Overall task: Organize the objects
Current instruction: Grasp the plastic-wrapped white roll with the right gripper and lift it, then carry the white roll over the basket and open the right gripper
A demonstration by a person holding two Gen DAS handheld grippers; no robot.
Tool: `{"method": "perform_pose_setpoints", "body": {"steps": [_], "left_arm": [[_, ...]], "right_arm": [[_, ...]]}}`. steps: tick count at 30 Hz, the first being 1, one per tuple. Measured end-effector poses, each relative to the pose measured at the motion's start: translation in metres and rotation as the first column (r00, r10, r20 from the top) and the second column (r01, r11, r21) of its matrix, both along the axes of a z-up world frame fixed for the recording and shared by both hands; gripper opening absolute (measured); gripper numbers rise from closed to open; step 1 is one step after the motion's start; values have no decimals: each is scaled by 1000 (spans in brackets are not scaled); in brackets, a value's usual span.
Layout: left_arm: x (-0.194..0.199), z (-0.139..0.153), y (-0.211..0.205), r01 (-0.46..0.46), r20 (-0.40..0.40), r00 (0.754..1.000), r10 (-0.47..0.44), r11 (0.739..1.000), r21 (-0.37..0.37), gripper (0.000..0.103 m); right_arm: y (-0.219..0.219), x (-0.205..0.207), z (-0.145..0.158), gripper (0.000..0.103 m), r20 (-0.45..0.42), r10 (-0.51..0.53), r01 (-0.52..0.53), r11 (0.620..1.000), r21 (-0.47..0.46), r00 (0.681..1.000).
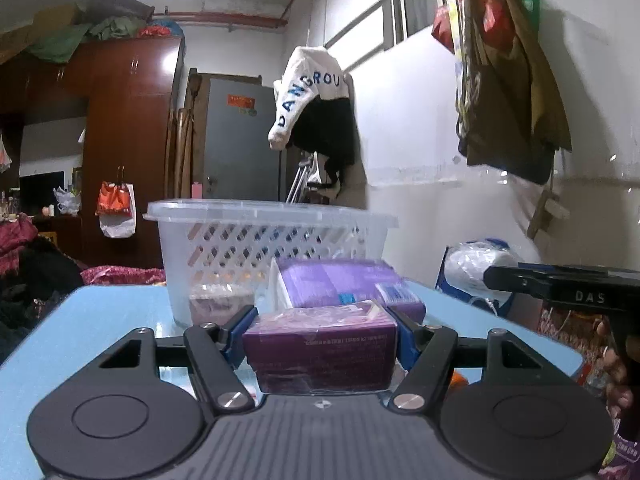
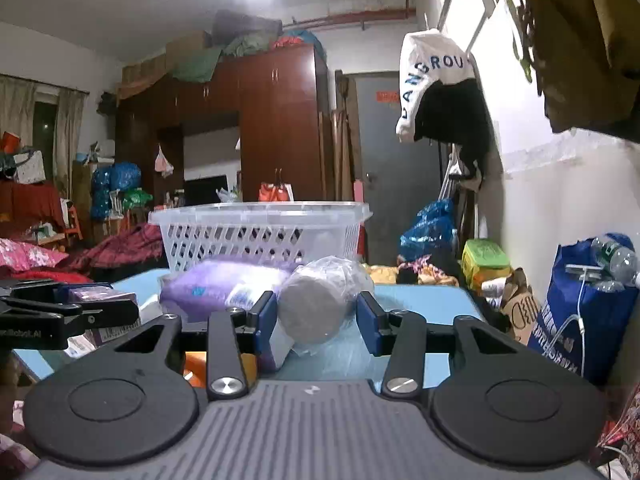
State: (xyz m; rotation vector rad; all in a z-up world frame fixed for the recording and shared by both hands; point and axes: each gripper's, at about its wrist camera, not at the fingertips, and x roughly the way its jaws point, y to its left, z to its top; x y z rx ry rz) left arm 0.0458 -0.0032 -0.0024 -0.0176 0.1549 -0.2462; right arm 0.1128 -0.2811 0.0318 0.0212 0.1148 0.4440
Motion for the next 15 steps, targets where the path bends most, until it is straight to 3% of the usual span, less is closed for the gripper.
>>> {"method": "perform_pose_setpoints", "body": {"steps": [4, 9, 12, 15], "left_arm": [[4, 27, 10, 1, 42, 999, 0, 1000, -16, 71], [55, 102, 11, -6, 68, 998, 6, 1000, 0, 71], [117, 134, 7, -22, -43, 999, 23, 999, 29, 71], [183, 140, 5, -45, -212, 976, 58, 997, 64, 71]], "right_arm": [[1, 2, 20, 47, 30, 26, -26, 999, 18, 999], [30, 38, 70, 47, 71, 80, -79, 997, -19, 994], [59, 85, 97, 47, -21, 118, -119, 991, -62, 993], [85, 135, 109, 47, -139, 104, -121, 986, -115, 985]]}}
